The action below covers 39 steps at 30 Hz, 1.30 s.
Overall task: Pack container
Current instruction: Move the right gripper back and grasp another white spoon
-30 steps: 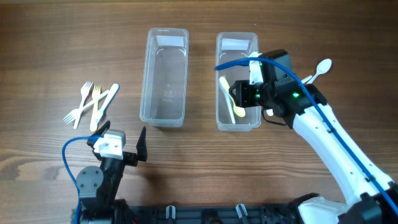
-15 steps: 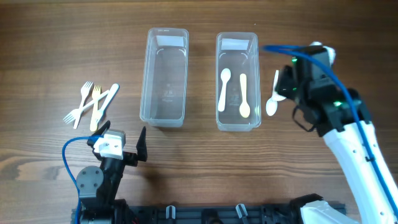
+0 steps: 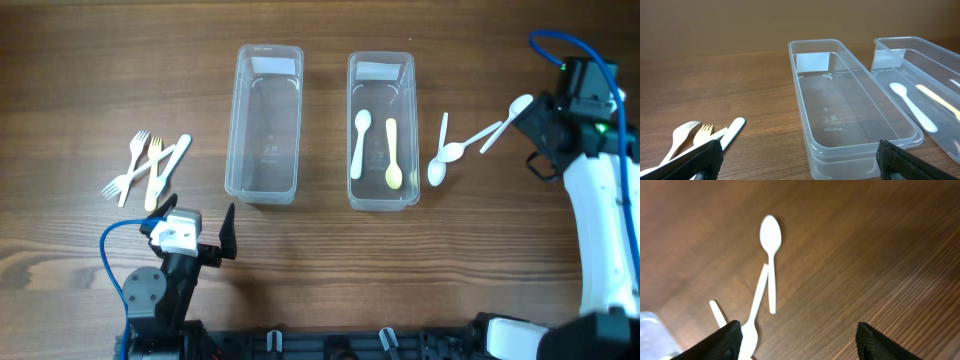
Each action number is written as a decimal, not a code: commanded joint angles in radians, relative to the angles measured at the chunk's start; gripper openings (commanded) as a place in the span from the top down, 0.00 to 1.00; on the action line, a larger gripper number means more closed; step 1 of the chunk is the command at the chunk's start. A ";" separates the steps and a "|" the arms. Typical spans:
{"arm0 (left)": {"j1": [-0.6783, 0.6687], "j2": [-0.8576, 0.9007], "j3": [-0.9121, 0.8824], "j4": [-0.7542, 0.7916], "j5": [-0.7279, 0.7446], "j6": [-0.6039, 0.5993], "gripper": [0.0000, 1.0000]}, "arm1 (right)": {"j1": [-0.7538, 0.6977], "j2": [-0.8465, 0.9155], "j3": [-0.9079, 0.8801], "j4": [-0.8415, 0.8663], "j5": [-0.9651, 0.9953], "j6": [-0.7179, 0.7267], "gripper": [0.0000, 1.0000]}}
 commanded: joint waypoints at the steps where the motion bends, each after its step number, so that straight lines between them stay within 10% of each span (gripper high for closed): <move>1: -0.006 -0.007 -0.008 0.006 0.005 0.019 0.00 | -0.003 0.081 0.016 -0.001 -0.020 -0.001 0.31; 39: -0.006 -0.007 -0.008 0.006 0.005 0.019 0.00 | -0.029 0.436 0.016 0.382 -0.059 0.079 0.35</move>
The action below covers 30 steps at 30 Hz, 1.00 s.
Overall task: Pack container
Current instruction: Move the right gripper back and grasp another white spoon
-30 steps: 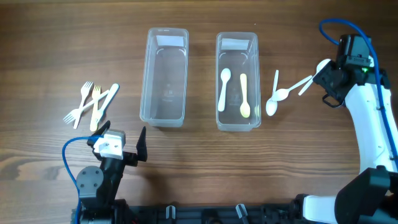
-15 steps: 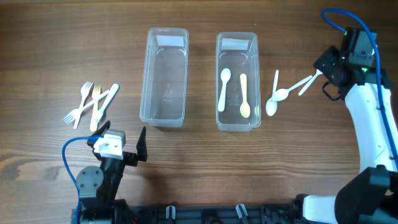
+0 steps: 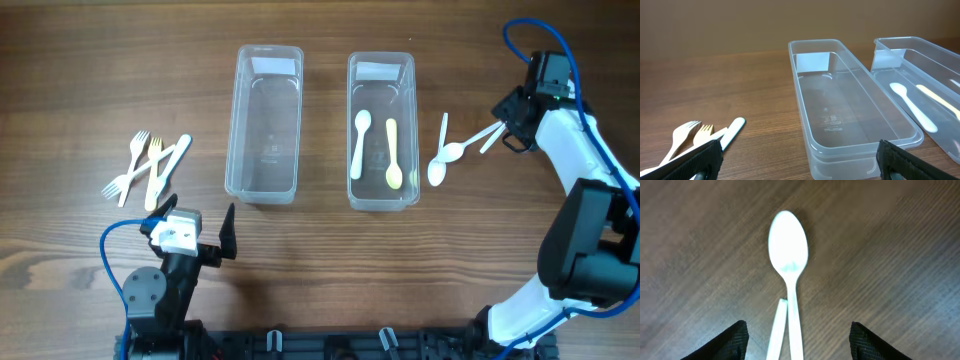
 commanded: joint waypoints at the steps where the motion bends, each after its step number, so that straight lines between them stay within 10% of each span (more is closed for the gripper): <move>1: -0.006 -0.007 -0.008 0.006 0.005 0.019 0.00 | -0.006 0.049 0.015 0.022 0.016 0.024 0.35; 15: -0.006 -0.007 -0.008 0.006 0.005 0.019 0.00 | -0.040 0.186 0.015 0.081 -0.034 -0.045 0.37; 21: -0.006 -0.007 -0.008 0.006 0.005 0.019 0.00 | -0.040 0.186 0.015 0.073 -0.050 -0.064 0.85; 30: -0.006 -0.007 -0.008 0.006 0.005 0.019 0.00 | -0.040 0.150 0.022 0.021 -0.015 -0.116 0.96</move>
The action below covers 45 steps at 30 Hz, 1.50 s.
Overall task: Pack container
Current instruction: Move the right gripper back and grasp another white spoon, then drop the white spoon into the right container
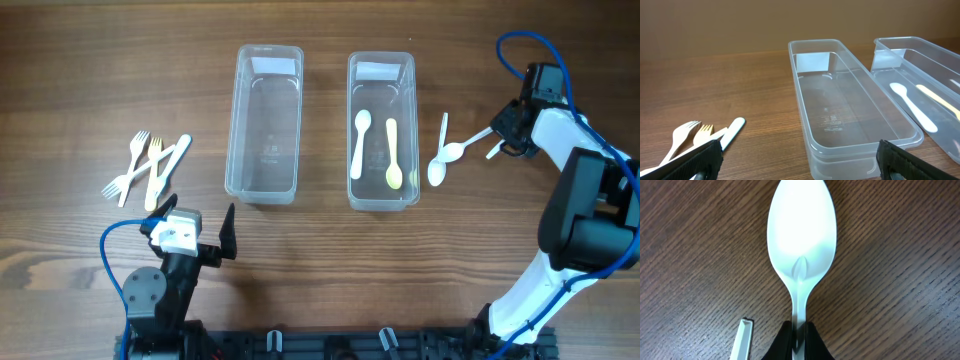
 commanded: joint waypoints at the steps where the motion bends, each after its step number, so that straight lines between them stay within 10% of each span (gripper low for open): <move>1: -0.006 -0.007 -0.008 0.006 0.005 0.019 0.00 | 0.000 -0.035 0.021 -0.042 0.030 -0.044 0.96; 13: -0.006 -0.007 -0.008 0.006 0.005 0.019 0.00 | 0.151 -0.544 0.029 -0.130 -0.349 -0.238 0.96; 26: -0.006 -0.007 -0.008 0.006 0.005 0.019 0.00 | 0.506 -0.432 0.008 -0.237 -0.302 -0.262 0.95; 28: -0.006 -0.007 -0.008 0.006 0.005 0.019 0.00 | 0.523 -0.396 0.008 -0.245 -0.346 -0.262 0.41; 29: -0.006 -0.007 -0.008 0.006 0.005 0.019 0.00 | 0.528 -0.384 0.008 -0.247 -0.364 -0.262 0.32; 35: -0.006 -0.007 -0.008 0.006 0.005 0.019 0.00 | 0.538 -0.440 0.045 -0.273 -0.323 -0.200 0.32; 45: -0.006 -0.007 -0.008 0.006 0.005 0.019 0.00 | 0.507 -0.692 0.110 -0.579 0.290 0.144 0.38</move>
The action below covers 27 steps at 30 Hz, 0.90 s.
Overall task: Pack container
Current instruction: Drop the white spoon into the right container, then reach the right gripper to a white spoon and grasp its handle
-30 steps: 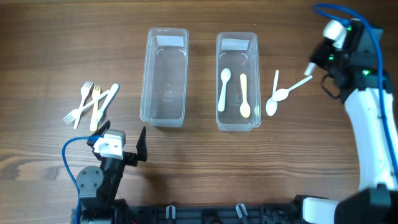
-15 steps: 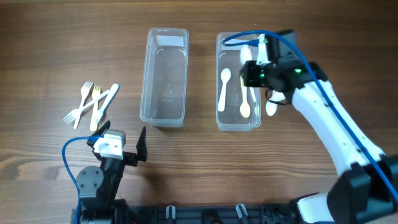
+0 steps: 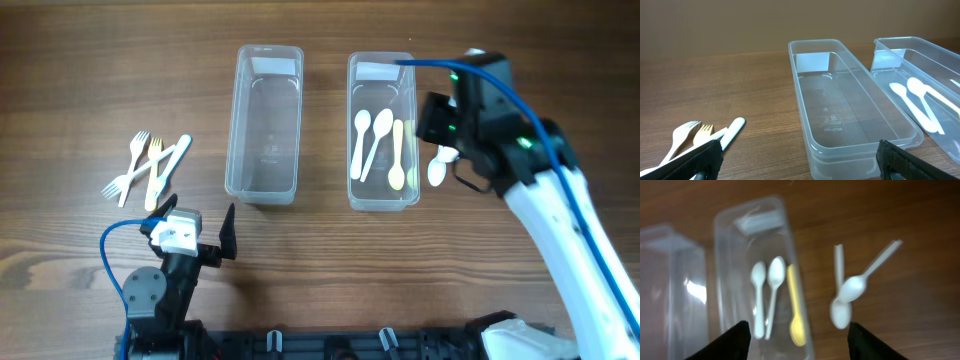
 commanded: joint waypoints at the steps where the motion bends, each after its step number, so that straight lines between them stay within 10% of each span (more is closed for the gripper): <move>1: -0.006 -0.007 -0.008 0.006 0.005 0.019 0.00 | -0.028 -0.026 0.012 -0.085 0.286 0.168 0.37; 6: -0.006 -0.007 -0.008 0.006 0.005 0.019 0.00 | -0.105 0.008 -0.066 -0.078 0.296 0.336 0.15; 27: -0.006 -0.007 -0.008 0.006 0.005 0.019 0.00 | -0.272 0.425 -0.100 0.206 -0.072 0.491 0.15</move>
